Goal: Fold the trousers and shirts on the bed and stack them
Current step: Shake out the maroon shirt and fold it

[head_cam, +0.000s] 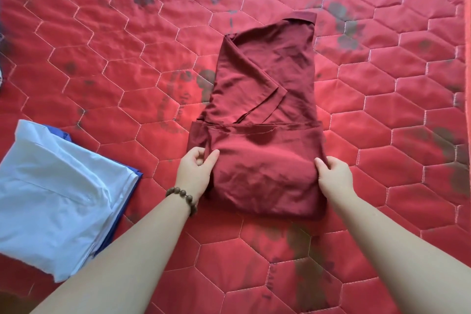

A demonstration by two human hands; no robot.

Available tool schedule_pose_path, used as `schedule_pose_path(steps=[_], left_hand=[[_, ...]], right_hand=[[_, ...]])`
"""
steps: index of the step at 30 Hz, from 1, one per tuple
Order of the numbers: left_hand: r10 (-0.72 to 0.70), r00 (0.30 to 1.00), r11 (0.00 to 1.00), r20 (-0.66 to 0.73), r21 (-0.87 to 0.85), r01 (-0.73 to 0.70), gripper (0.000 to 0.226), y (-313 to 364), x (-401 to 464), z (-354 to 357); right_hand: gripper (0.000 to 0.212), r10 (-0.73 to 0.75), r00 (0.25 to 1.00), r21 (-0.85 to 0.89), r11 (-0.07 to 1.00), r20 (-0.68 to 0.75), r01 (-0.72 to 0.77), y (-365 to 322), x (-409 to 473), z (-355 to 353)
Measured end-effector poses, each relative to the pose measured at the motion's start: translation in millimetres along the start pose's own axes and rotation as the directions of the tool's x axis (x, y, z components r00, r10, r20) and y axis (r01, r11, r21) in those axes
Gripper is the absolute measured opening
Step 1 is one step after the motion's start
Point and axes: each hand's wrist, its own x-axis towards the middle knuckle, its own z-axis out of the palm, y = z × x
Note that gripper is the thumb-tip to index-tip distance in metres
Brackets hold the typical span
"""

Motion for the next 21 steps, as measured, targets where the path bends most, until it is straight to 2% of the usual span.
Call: schedule_pose_path(steps=[2,3,5,7,9,11,12,14,15,17,18,21], left_hand=[[-0.101,0.995,0.981,-0.021,0.167,0.103,0.029,-3.7,6.9,2.4],[-0.136,0.990,0.974,-0.023,0.181,0.138,0.030,-5.1,10.3,2.7],[-0.179,0.984,0.984,0.012,-0.001,0.179,0.026,-4.5,17.0,4.7],[-0.201,0.977,0.952,0.066,-0.222,0.210,0.013,3.4,21.4,6.0],[-0.194,0.980,0.931,0.055,-0.306,0.201,0.017,9.5,28.0,5.1],[-0.130,0.989,0.975,-0.077,-0.189,0.113,0.019,12.6,33.3,0.6],[-0.063,0.984,0.997,-0.165,-0.048,0.056,0.017,13.6,34.6,-2.2],[0.053,0.960,0.970,-0.275,0.243,0.016,0.016,12.7,34.1,-8.4],[0.056,0.956,0.947,-0.290,0.320,0.041,0.022,11.4,32.8,-10.7],[-0.016,0.965,0.935,-0.263,0.339,0.108,0.044,9.6,30.2,-14.3],[-0.036,0.972,0.938,-0.231,0.327,0.112,0.049,9.2,29.4,-15.6],[0.016,0.994,0.916,-0.104,0.401,0.028,0.032,6.8,28.2,-17.7]], right_hand=[[0.043,0.048,0.999,-0.099,0.994,0.025,-0.045,3.2,0.8,1.7],[0.047,0.046,0.999,-0.105,0.994,0.020,-0.043,2.5,1.3,2.4],[0.049,0.003,1.000,-0.039,0.999,-0.026,-0.004,-2.5,4.3,3.0],[0.037,-0.002,0.999,0.043,0.999,-0.048,0.004,-10.5,10.2,3.6],[0.024,0.011,1.000,0.085,0.996,-0.028,-0.008,-17.3,16.9,4.7],[0.022,-0.001,0.999,0.098,0.995,-0.046,0.005,-19.4,22.2,6.0],[0.024,0.008,0.998,0.099,0.995,-0.060,-0.002,-19.3,23.9,6.8],[0.034,0.051,0.996,0.079,0.996,-0.067,-0.046,-17.3,23.6,7.9],[0.037,0.072,0.995,0.070,0.995,-0.062,-0.068,-15.4,22.3,8.3],[0.041,0.087,0.995,0.073,0.994,-0.056,-0.083,-12.8,18.4,7.3],[0.040,0.084,0.995,0.088,0.993,-0.051,-0.079,-12.1,16.2,6.2],[0.025,0.020,1.000,0.119,0.993,0.005,-0.020,-11.2,11.6,4.8]])
